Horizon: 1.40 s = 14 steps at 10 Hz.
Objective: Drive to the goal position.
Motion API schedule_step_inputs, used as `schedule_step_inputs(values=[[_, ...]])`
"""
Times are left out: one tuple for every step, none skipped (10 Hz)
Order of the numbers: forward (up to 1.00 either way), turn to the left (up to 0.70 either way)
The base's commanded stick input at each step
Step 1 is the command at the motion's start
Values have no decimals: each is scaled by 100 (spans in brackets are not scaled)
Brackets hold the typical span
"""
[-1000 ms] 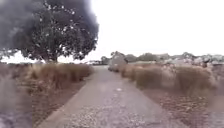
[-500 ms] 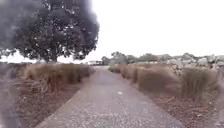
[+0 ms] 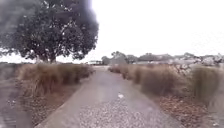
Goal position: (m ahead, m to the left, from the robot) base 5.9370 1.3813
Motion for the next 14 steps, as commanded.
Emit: schedule_step_inputs(values=[[50, 0], [50, 0], [50, 0], [50, 0], [50, 0], [50, 0], [50, 0], [50, 0], [50, 0], [50, 0], [50, 0], [50, 0], [50, 0], [50, 0]])
